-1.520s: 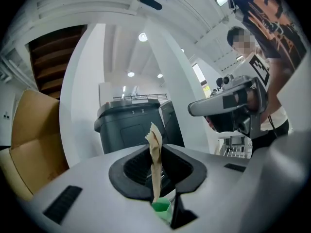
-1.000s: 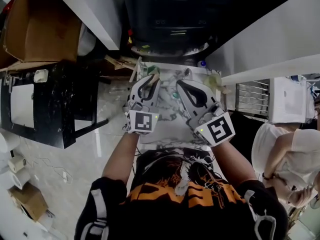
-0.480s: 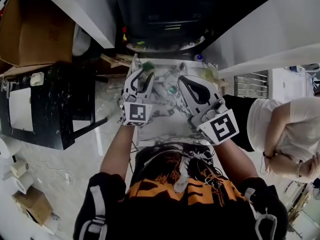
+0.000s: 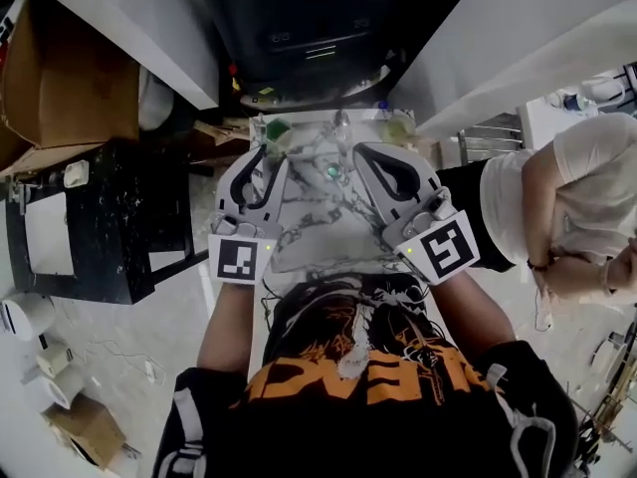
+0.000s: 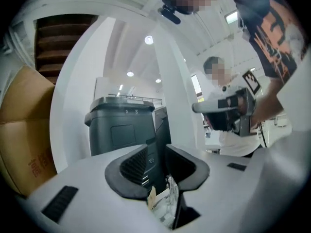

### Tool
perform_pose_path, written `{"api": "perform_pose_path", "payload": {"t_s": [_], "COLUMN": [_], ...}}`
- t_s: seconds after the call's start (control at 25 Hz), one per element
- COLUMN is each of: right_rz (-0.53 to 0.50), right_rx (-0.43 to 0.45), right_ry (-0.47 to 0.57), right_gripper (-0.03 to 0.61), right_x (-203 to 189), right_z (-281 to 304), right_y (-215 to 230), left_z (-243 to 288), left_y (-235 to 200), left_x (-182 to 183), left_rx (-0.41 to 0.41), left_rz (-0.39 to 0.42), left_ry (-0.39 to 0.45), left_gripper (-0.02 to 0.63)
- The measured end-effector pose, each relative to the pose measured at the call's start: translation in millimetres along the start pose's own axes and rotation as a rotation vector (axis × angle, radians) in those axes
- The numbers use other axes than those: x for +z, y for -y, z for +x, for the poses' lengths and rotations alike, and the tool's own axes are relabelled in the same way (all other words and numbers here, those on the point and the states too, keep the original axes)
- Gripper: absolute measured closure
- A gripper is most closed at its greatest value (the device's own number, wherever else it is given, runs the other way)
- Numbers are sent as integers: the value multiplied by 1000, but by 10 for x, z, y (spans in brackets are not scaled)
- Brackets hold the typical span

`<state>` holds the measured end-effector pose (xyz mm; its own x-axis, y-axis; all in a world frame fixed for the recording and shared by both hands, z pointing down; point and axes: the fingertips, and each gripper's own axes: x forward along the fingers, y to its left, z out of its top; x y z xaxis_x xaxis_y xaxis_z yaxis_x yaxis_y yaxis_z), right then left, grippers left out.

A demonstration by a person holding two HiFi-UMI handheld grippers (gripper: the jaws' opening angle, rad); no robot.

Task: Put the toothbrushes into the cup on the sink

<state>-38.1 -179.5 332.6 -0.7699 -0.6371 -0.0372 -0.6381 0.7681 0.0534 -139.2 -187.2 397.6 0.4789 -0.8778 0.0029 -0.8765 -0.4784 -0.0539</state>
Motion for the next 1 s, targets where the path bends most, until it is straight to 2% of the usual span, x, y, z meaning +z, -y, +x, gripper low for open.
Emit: {"api": "perform_pose_path", "payload": {"t_s": [0.12,0.28,0.44,0.6,0.8,1.0], "right_rz": [-2,6,-6,-22,-43,-34], "right_rx": [-12,-33,-39,-40,-30,-40], "right_ry": [28,74,112,108,83,64], "right_gripper": [565,565,565,565,565,565], "right_x": [128,367,519,581,626,609], "right_z": [-205,-370,-588,-731,-880,-995], "right_y": [-7,-24,-46,-53,-70,-56], "left_z": [-118,-151,-167,-198,-178,-115], "left_y": [110,354,628,818,1108,1392], "left_x": [254,549,819,1047,1126,1209], "left_rx": [-16,-67,-116,-125,-151,-202], "left_rz": [-64,-20,-35,-58,-4,-30], "left_ry": [-9,13,49,84,80,93], "left_gripper": [517,518,538,565,591,592]}}
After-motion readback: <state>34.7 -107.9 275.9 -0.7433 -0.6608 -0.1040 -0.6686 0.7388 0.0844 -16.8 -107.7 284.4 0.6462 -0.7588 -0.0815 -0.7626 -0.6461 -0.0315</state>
